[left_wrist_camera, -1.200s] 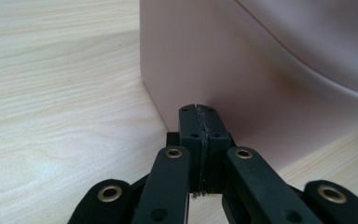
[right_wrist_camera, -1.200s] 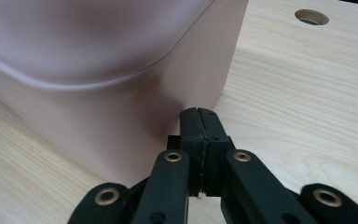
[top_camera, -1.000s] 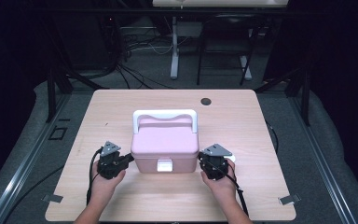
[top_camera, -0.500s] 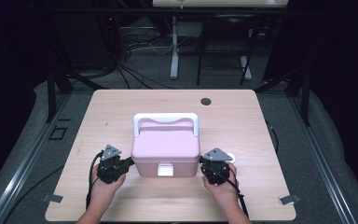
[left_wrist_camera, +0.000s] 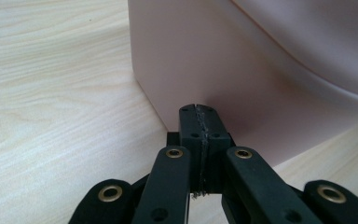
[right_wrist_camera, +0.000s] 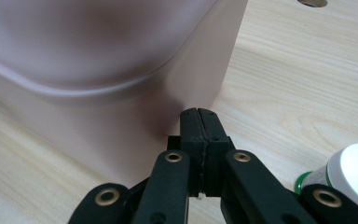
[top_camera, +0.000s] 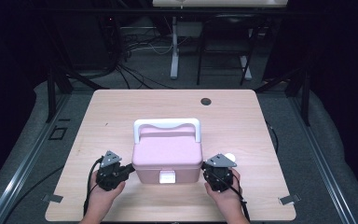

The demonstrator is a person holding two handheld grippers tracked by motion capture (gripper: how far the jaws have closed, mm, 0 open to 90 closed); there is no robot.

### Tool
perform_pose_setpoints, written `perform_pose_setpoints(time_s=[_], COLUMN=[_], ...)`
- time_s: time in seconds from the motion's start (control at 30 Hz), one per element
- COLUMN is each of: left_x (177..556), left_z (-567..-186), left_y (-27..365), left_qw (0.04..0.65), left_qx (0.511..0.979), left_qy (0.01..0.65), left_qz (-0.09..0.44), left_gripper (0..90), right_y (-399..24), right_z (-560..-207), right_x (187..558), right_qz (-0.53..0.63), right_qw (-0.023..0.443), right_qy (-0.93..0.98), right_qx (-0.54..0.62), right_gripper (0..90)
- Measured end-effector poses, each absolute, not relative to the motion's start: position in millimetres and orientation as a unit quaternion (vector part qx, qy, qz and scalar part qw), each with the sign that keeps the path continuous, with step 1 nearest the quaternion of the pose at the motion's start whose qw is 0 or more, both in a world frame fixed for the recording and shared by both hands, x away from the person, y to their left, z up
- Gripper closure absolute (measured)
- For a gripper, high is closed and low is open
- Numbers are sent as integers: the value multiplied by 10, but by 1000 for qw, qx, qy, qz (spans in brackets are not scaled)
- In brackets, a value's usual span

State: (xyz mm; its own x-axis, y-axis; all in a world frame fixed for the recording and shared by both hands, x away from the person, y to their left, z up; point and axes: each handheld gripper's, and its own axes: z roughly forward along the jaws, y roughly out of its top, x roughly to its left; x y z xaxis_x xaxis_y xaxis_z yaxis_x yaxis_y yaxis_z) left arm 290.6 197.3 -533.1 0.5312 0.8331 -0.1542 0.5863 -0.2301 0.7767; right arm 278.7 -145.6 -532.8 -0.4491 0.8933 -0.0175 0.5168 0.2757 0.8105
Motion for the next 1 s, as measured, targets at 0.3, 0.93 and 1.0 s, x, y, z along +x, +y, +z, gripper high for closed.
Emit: perform_pose_setpoints(time_s=[0.3,0.93,1.0], left_x=[2792,2636,2623], left_z=[-5320,-5311,-5311], left_y=[1996,2041,2048], left_qw=[413,412,411], left_qx=[776,780,782], left_qy=[455,452,449], left_qz=[140,130,130], left_gripper=[900,900,900], right_y=[-1454,-1450,-1451], right_z=[-5312,-5293,-5294], right_x=[2666,2467,2448], right_qz=[377,372,373], right_qw=[243,237,237], right_qy=[768,783,784], right_qx=[456,439,437], right_gripper=[900,900,900])
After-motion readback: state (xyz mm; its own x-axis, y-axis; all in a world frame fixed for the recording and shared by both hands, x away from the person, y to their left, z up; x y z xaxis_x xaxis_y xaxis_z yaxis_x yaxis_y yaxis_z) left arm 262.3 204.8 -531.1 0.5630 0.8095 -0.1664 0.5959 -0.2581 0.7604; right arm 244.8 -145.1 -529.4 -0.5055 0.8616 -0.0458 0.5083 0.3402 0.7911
